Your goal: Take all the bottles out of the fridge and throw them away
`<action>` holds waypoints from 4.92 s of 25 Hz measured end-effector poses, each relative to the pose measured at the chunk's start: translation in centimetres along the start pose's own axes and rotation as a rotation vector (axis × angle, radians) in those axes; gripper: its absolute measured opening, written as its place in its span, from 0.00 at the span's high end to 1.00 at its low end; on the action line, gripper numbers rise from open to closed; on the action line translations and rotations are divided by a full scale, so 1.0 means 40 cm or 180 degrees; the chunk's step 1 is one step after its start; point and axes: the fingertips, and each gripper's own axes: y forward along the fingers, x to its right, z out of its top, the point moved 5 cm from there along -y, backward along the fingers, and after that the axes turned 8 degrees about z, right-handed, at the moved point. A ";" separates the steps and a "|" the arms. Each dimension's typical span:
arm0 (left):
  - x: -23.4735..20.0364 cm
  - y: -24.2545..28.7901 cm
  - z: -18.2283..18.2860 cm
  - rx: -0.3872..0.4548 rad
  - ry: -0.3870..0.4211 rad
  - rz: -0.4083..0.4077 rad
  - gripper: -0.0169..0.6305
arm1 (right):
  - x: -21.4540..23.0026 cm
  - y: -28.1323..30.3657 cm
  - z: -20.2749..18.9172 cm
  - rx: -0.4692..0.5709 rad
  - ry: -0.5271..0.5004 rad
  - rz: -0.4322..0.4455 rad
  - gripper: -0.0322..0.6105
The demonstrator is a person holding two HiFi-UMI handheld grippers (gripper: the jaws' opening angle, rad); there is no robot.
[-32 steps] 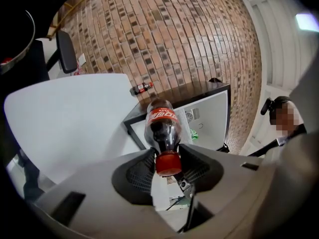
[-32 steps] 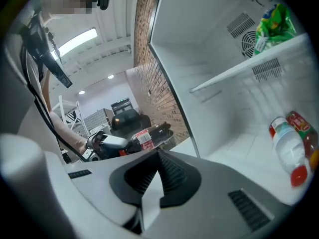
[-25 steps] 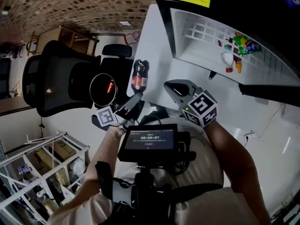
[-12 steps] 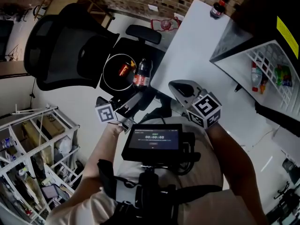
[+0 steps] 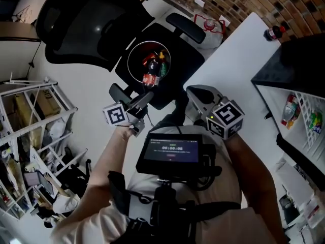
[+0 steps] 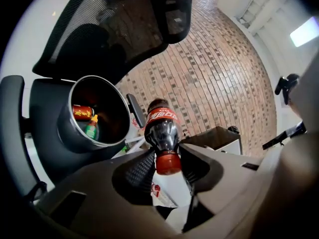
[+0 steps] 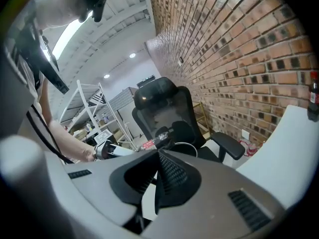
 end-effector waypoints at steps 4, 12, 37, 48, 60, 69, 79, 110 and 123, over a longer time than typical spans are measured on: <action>-0.064 -0.002 0.024 -0.0079 -0.0089 0.0335 0.72 | -0.013 0.019 -0.006 -0.0052 0.0047 0.0031 0.95; -0.193 0.037 0.092 -0.0631 -0.0428 0.1217 0.72 | -0.005 0.008 -0.020 -0.0069 0.0216 -0.0080 0.95; -0.285 0.228 0.242 -0.3622 0.4511 0.2584 0.72 | 0.048 -0.052 -0.045 0.0167 0.0704 -0.0431 0.95; -0.296 0.255 0.216 -0.4073 0.5540 0.2540 0.72 | 0.036 -0.003 -0.015 0.0150 0.0613 -0.0338 0.95; -0.377 0.266 0.167 -0.5046 0.5738 0.2403 0.72 | -0.025 -0.007 -0.046 -0.0115 0.0745 -0.0405 0.95; -0.467 0.275 0.152 -0.5663 0.5089 0.2547 0.72 | -0.058 -0.043 -0.085 -0.0183 0.0989 -0.0726 0.95; -0.547 0.257 0.159 -0.5668 0.5412 0.2473 0.68 | -0.081 -0.051 -0.126 -0.0313 0.1043 -0.0751 0.95; -0.025 0.219 0.217 -0.1423 0.4579 0.0974 0.94 | 0.069 -0.050 -0.093 0.0459 0.0685 -0.0606 0.95; 0.367 0.274 0.063 -0.0580 0.3406 -0.0778 0.94 | 0.036 -0.184 -0.004 0.0934 0.0345 -0.0995 0.95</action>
